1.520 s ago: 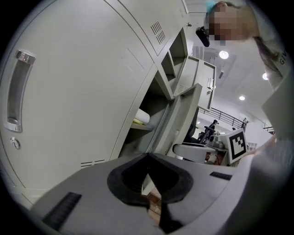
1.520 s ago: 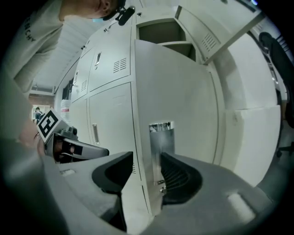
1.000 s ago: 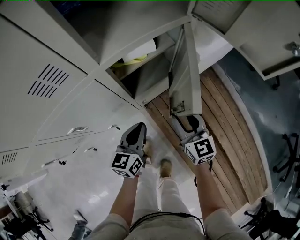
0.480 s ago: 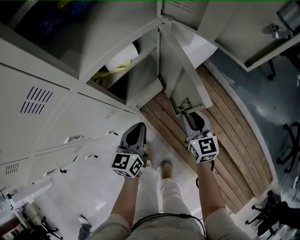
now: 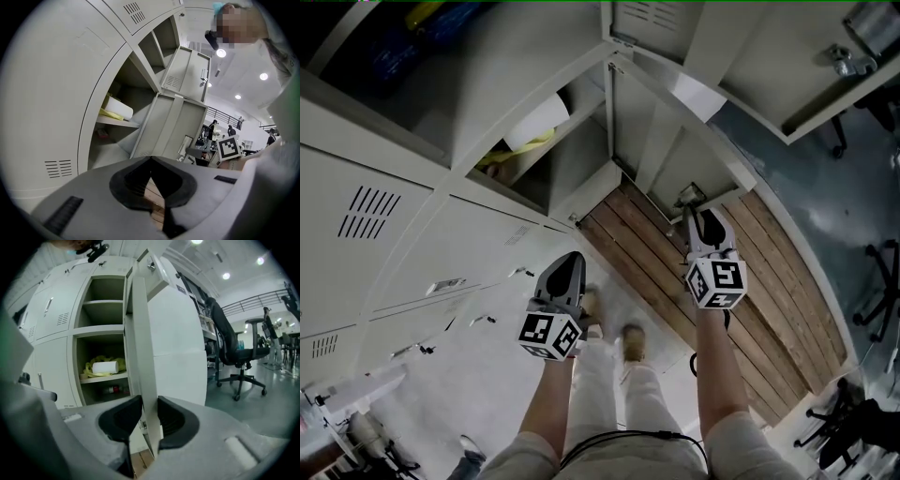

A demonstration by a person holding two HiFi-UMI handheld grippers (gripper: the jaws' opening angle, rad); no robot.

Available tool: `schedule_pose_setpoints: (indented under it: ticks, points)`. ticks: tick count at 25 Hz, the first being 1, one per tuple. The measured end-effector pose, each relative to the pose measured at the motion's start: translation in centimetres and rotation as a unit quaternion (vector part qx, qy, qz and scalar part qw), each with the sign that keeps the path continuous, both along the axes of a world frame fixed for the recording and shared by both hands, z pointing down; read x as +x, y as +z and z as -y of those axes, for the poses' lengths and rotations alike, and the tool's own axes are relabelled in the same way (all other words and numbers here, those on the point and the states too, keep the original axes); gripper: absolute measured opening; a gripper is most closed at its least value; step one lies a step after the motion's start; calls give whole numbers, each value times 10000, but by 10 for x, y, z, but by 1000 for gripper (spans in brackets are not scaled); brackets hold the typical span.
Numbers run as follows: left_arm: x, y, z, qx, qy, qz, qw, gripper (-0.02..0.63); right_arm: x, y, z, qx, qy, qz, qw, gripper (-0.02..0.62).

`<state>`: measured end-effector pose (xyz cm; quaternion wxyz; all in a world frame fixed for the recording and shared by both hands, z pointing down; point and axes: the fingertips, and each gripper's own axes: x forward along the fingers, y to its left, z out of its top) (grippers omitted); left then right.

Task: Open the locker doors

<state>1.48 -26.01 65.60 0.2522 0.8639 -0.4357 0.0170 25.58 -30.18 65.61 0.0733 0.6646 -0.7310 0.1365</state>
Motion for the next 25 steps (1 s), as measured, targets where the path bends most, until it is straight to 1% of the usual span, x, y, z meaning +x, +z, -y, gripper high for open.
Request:
schedule_pose_setpoints:
  ticks: [3, 10, 16, 20, 25]
  points:
    - [-1, 2, 0, -17, 1, -8, 10000, -2, 14, 0, 7, -12, 205, 9, 9998, 106]
    - [-4, 6, 1, -30, 28, 20, 10000, -2, 34, 0, 21, -53, 522, -23, 9986, 112]
    - [-6, 10, 4, -64, 8, 29, 10000, -2, 46, 1, 30, -44, 691, 93, 9976, 115]
    - [-8, 12, 4, -95, 16, 21, 10000, -2, 53, 0, 36, -74, 767, 37, 9970, 118]
    - [-14, 18, 6, -145, 9, 60, 9999, -2, 59, 0, 40, -44, 911, 84, 9958, 120]
